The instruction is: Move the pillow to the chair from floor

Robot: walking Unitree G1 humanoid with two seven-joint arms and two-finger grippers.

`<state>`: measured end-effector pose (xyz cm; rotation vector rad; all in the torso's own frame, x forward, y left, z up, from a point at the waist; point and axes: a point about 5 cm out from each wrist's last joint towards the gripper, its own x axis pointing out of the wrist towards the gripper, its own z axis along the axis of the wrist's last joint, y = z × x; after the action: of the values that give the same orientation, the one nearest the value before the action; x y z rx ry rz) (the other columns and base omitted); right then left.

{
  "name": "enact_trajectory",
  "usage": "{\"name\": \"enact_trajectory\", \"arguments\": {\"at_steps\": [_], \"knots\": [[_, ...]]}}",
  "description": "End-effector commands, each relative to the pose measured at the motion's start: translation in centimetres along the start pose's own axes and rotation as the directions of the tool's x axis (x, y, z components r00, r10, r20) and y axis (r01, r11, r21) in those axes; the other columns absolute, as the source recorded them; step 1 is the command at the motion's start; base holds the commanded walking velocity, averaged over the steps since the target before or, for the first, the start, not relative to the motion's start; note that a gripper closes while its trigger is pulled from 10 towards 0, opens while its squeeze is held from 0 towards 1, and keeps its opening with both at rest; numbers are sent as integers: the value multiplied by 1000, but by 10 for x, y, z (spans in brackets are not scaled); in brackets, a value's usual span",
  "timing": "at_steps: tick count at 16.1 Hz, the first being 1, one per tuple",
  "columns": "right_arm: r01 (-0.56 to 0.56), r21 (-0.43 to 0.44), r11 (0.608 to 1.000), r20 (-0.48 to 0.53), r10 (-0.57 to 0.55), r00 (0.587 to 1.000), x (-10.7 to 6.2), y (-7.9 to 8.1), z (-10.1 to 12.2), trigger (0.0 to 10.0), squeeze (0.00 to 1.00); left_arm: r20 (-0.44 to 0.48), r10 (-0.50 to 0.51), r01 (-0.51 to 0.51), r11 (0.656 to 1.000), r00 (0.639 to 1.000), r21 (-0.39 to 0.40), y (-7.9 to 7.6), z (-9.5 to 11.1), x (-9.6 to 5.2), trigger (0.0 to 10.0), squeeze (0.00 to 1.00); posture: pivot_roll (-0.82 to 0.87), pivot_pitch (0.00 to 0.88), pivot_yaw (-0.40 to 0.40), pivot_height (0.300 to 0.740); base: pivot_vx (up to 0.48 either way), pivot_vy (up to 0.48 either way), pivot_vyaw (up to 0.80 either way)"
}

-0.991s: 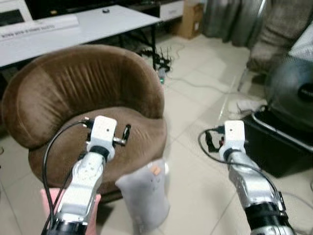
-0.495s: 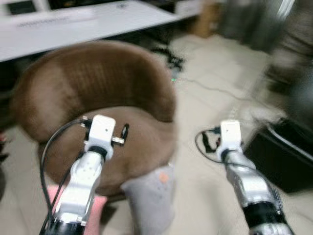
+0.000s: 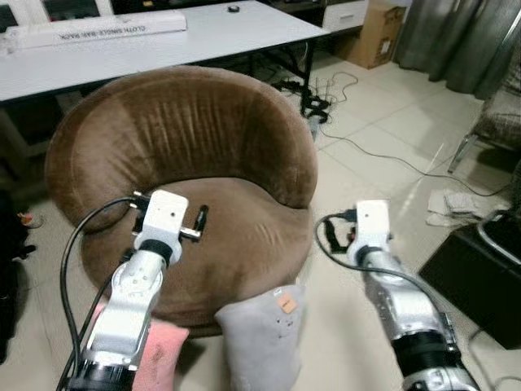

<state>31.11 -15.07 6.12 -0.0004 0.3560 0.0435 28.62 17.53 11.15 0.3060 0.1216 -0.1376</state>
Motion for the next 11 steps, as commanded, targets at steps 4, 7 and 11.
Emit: {"name": "enact_trajectory", "arguments": {"at_steps": [4, 7, 11], "knots": [[103, 9, 995, -1, -103, 995, -6, -19, -5, 10000, 0, -14, -64, 64, 998, 998, 5, -9, -4, 9, 10000, 0, 62, 0, 58, 740, 0, 0, 0], [119, 13, 993, -4, -119, 993, -10, -23, -7, 10000, 0, -29, -85, 85, 996, 996, 9, -15, -10, 11, 10000, 0, 47, 0, 51, 740, 0, 0, 0], [130, 34, 991, -9, -130, 991, -13, -23, -11, 10000, 0, -29, -79, 79, 997, 996, 2, -18, -13, 14, 10000, 0, 32, 0, 56, 740, 0, 0, 0]]}}
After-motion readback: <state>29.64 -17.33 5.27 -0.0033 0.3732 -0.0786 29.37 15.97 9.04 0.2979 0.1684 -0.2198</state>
